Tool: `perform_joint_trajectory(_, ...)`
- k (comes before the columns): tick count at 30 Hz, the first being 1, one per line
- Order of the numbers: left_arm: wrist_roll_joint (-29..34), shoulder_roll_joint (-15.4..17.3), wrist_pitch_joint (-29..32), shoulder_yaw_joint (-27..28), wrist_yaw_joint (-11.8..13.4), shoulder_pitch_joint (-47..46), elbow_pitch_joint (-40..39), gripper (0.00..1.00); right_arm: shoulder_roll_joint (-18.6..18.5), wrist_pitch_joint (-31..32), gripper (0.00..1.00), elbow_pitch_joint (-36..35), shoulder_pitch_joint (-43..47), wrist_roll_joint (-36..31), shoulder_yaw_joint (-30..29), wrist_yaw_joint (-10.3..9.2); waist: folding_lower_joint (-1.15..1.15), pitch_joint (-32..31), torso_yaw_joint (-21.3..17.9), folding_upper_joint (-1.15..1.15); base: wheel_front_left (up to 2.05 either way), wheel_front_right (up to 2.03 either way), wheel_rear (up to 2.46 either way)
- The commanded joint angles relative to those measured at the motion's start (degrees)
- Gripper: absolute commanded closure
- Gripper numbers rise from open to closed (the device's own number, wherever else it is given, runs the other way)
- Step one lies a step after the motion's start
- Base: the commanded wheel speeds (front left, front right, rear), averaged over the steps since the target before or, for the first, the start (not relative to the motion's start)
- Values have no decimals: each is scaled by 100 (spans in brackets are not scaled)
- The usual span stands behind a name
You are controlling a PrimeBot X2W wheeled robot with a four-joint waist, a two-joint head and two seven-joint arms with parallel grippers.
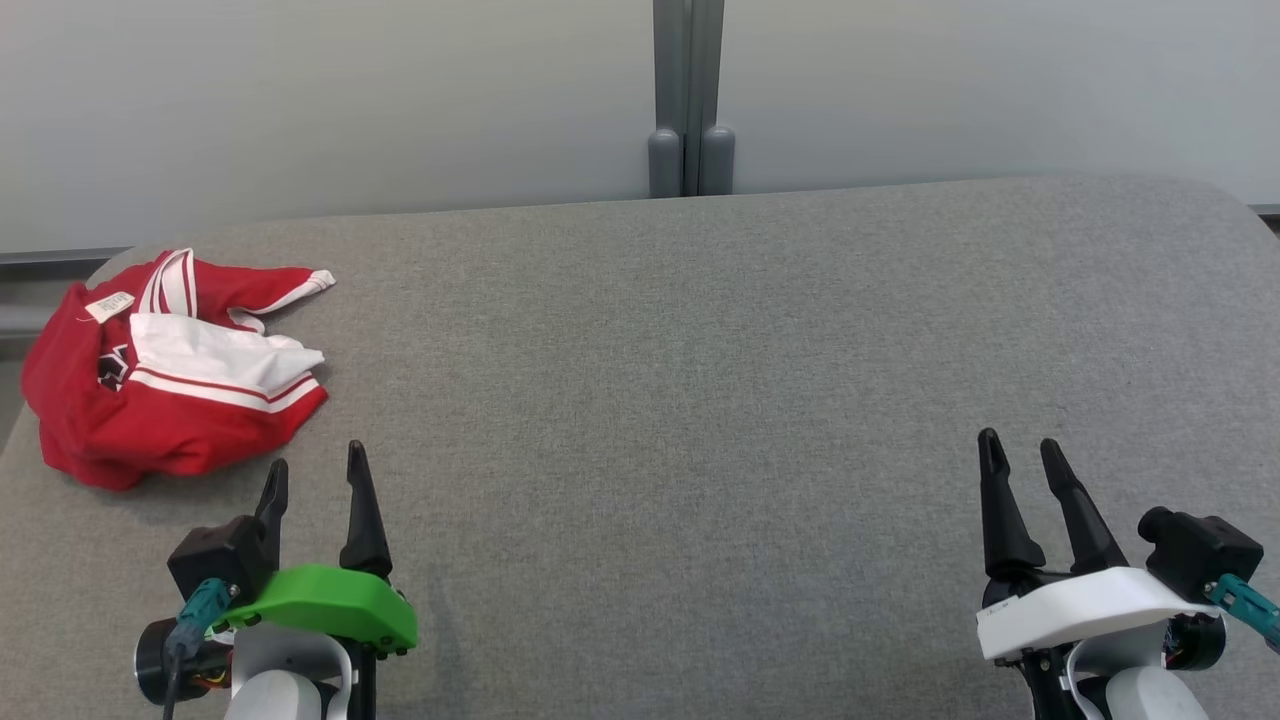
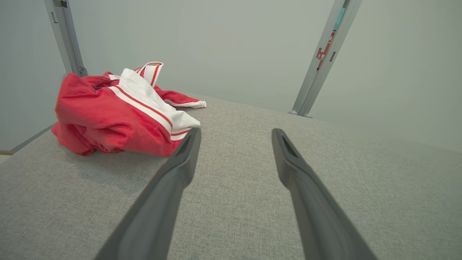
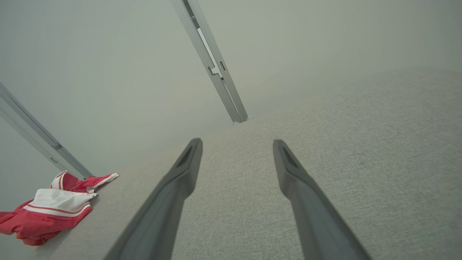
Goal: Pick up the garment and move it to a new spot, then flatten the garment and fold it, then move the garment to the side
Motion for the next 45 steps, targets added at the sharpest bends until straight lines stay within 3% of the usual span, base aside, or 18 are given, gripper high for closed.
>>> perform_joint_trajectory(1, 164, 63, 23, -16, 42, -150, -39, 0, -37, -64, 0, -35, 53, -191, 13, 1, 0, 2, 3, 0, 0, 0, 0)
perform_joint_trajectory(31, 1059, 335, 761, -50, 288, 367, -754, 0, -21, 29, 0, -225, 207, -1507, -58, 2, 0, -72, 32, 0, 0, 0, 0)
perform_joint_trajectory(45, 1102, 405, 864, -74, 363, 490, -1004, 0, 1, 107, 0, -327, 251, -1617, -101, 1, 0, -59, 68, 0, 0, 0, 0)
